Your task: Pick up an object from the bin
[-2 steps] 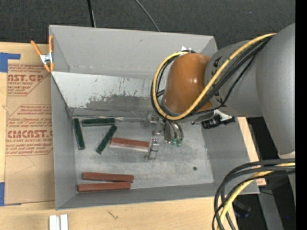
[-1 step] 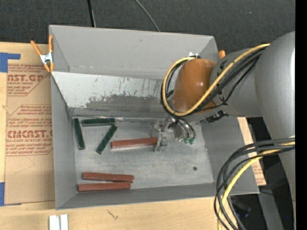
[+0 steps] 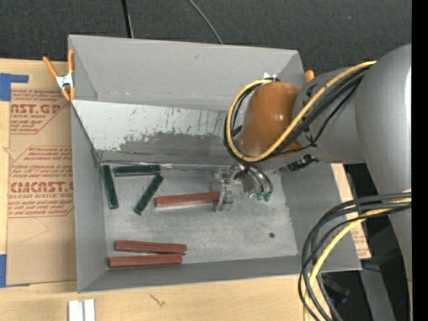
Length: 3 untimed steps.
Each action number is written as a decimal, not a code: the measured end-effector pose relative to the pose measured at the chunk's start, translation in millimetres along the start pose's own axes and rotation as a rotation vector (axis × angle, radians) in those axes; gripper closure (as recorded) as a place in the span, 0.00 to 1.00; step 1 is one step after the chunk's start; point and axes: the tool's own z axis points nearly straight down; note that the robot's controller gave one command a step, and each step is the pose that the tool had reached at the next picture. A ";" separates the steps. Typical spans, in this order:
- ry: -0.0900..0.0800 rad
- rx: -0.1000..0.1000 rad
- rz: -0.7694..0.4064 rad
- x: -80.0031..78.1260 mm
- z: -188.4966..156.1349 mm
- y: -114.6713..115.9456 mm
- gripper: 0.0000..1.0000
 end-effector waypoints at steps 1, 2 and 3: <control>0.008 0.000 -0.029 5.0 -53.5 -5.8 1.00; -0.004 0.001 0.003 -6.1 -81.5 11.0 1.00; 0.004 0.000 -0.046 7.9 -113.4 9.5 1.00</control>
Offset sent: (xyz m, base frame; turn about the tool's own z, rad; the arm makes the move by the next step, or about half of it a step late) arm 0.0044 0.0121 0.0807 0.0022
